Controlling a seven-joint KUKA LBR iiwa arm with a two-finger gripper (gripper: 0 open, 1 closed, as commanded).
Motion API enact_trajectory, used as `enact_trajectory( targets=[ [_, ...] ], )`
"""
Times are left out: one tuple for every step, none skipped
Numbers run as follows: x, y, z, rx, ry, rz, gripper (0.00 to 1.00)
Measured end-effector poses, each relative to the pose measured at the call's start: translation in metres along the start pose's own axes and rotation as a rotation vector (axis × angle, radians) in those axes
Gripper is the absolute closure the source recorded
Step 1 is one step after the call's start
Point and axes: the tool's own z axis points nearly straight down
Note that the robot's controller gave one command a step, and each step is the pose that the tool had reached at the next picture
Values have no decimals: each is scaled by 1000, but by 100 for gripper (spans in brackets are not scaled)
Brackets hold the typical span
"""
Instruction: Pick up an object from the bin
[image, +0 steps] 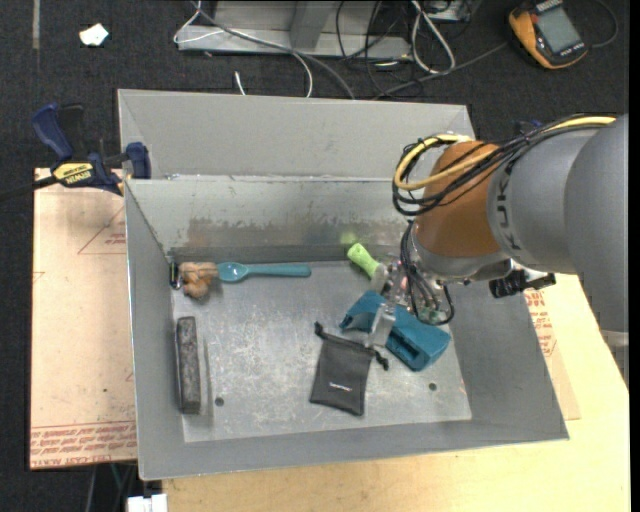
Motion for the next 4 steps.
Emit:
enact_trajectory(
  targets=[
    [-5,-19,7,-5,0,109,100],
    [-5,-19,7,-5,0,108,100],
    [-5,-18,7,-5,0,108,100],
    [-4,-18,3,-5,0,107,100]
  ],
)
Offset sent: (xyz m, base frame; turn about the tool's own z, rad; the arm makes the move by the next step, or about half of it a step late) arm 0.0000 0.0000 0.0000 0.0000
